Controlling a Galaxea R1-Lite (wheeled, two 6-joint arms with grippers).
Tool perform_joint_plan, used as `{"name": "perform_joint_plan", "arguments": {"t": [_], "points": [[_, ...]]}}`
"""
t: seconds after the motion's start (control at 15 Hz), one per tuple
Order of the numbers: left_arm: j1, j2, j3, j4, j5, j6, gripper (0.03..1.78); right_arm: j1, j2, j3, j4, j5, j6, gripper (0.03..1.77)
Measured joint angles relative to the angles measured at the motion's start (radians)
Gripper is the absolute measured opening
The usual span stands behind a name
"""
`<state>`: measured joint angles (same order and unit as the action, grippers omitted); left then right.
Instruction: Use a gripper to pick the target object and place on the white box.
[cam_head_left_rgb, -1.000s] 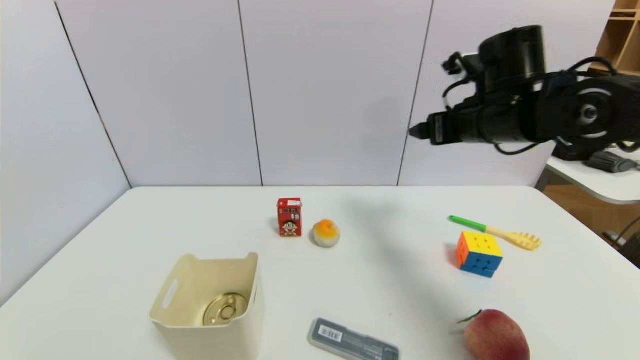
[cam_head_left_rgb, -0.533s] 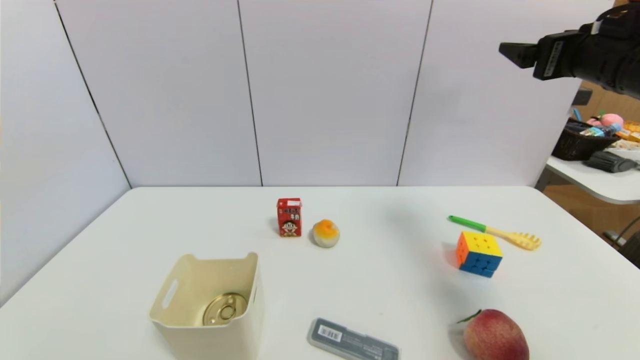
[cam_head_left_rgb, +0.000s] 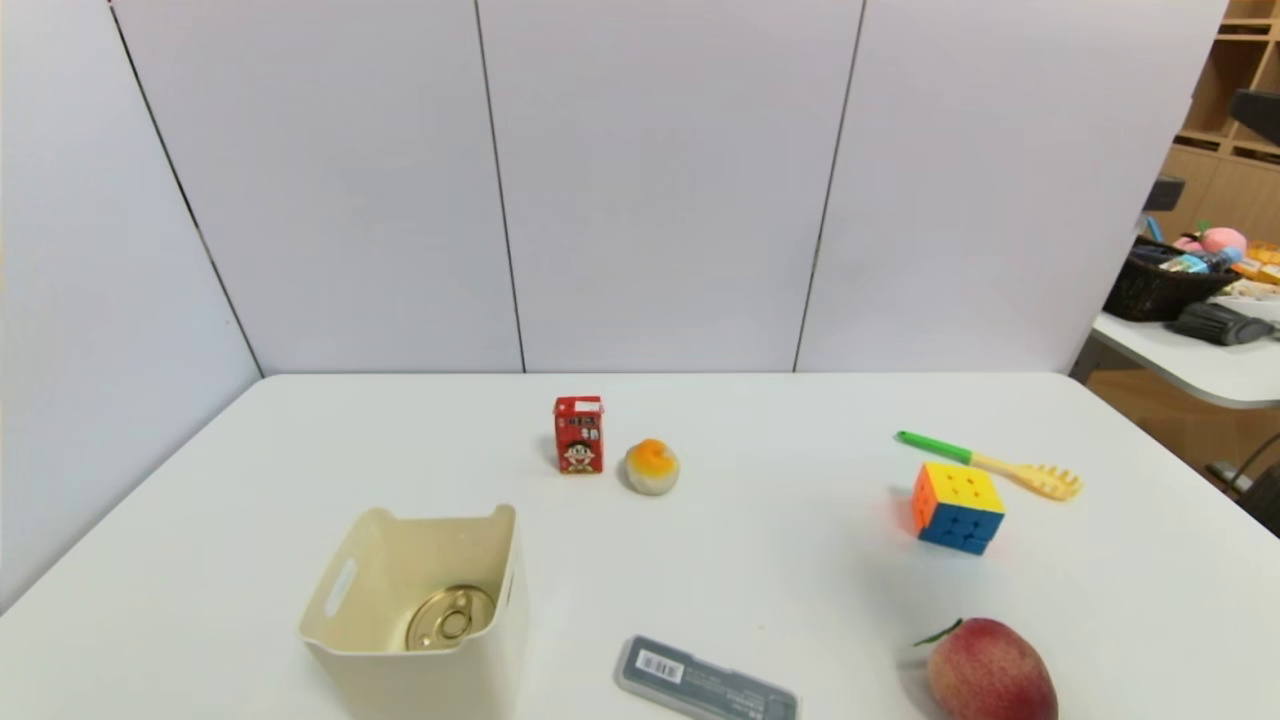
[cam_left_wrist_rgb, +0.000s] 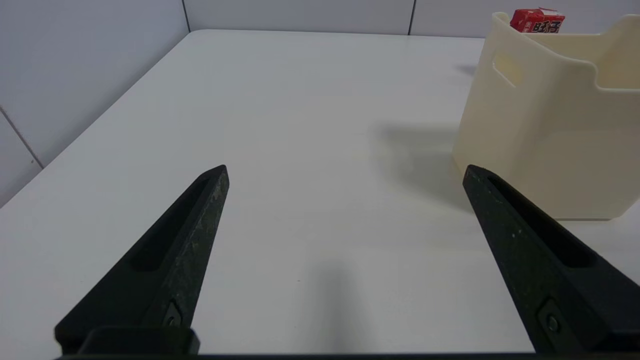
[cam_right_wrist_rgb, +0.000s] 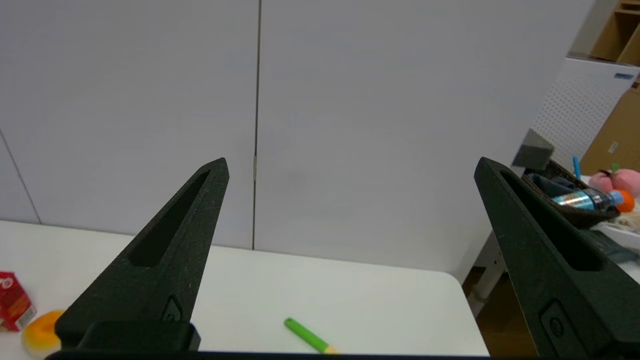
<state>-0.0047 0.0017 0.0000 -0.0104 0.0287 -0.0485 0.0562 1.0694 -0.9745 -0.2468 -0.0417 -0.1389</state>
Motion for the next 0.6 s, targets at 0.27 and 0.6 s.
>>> {"name": "perform_joint_plan", "arguments": {"t": [0.27, 0.6], "points": [[0.000, 0.000, 0.000, 0.000, 0.000, 0.000, 1.69, -0.045, -0.323, 0.136, 0.172, 0.026, 0.026, 1.69], [0.000, 0.000, 0.000, 0.000, 0.000, 0.000, 1.69, -0.062, -0.696, 0.352, 0.351, 0.030, 0.031, 1.69]]}}
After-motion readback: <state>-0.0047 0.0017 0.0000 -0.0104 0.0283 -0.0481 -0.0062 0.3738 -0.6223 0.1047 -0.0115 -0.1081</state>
